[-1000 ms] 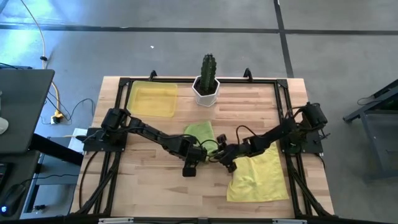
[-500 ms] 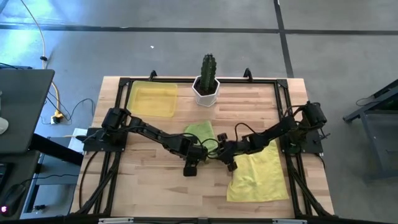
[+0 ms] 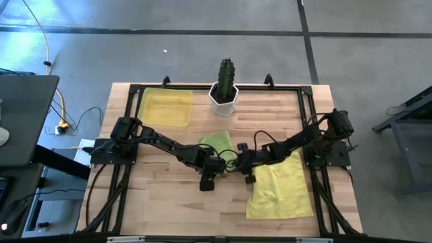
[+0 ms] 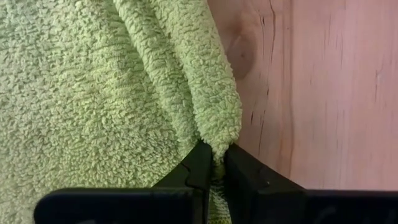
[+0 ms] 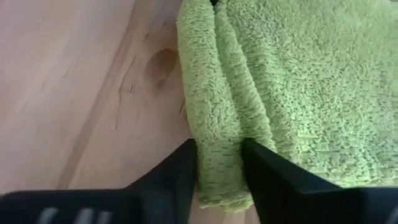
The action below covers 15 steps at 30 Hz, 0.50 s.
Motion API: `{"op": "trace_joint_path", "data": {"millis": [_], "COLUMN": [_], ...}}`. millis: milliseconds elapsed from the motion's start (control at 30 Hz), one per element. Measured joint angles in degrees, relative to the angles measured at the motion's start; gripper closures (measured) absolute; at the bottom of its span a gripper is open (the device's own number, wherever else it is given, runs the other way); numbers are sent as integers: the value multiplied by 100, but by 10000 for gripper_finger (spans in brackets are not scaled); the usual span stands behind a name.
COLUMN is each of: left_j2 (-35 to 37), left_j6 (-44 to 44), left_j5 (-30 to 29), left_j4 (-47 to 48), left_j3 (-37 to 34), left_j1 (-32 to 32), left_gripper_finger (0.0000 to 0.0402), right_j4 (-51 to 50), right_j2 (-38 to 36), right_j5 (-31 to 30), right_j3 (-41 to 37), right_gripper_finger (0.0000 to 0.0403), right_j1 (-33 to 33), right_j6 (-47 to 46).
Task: Roll microfiber towels into tight, uniform cylinder then place into a basket
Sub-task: Roll the green microfiber towel
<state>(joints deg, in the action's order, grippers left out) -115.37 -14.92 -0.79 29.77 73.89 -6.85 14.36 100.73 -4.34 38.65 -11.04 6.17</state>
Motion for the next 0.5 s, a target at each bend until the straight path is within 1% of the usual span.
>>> {"op": "trace_joint_path", "data": {"millis": [67,167,200,233,367,500], "left_j2": [0,0,0,0,15,-2], "left_j6": [-31,-301,-405,-492,-756,-828], "left_j5": [1,-22,-56,-93,-135,-139], "left_j4": [-1,-3,-3,-4,1,403], "left_j3": [0,0,0,2,4,229], "left_j1": [0,0,0,-6,-36,-87], "left_gripper_finger": [378,378,378,377,366,339], "right_j4": [-2,1,-3,-3,-2,39], "right_j2": [4,4,4,4,4,-6], "right_j5": [-7,-21,-25,-9,239,1101], "right_j3": [0,0,0,0,0,-2], "right_gripper_finger": [322,377,388,394,389,398], "right_j1": [14,21,21,21,42,176], "right_j6": [-36,-118,-123,-139,-516,-957]}}
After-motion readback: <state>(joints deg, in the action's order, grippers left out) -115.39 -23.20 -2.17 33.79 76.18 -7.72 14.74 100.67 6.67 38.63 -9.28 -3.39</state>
